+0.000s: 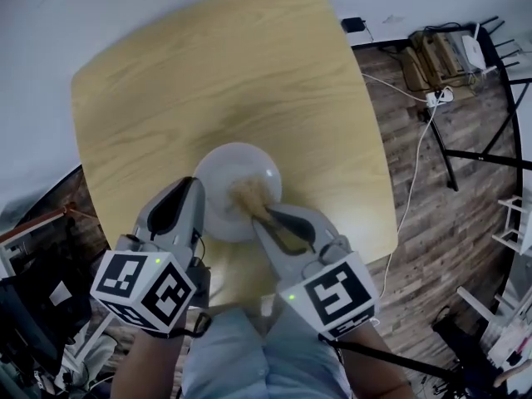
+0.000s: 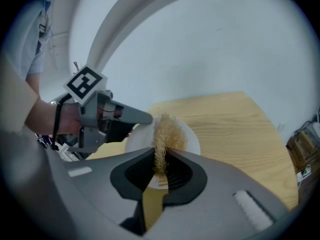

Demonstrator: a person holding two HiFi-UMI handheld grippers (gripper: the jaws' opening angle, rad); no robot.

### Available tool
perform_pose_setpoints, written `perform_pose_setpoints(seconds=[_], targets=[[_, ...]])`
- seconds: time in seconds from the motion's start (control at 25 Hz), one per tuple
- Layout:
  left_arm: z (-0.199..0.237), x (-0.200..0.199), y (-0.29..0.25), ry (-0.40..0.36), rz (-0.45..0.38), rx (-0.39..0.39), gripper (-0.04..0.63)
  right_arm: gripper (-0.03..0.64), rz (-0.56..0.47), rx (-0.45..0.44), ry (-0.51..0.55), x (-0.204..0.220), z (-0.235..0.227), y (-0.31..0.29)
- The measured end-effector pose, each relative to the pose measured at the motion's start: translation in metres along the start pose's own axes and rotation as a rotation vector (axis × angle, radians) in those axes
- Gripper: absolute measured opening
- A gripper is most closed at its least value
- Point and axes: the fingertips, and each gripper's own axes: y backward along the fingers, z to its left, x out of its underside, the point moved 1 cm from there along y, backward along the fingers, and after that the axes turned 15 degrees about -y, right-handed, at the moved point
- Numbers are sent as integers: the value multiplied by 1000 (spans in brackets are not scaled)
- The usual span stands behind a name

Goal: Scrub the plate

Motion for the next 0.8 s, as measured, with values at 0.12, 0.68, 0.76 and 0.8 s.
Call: perform_pose_setpoints(seconds=[0.12,0.68,0.76,0.8], targets=[[2,1,-2,10,1,9,51,43,-1,73,19,-10,-28,-4],[10,2,0,40,0,30,51,43,62,116,12,2,-47,-20],[10,2,1,35,-2,28,51,43,64,114,-5,9,-44,-17],[10,2,1,33,-3,27,51,43,63,113,-13,12,-43,-15]])
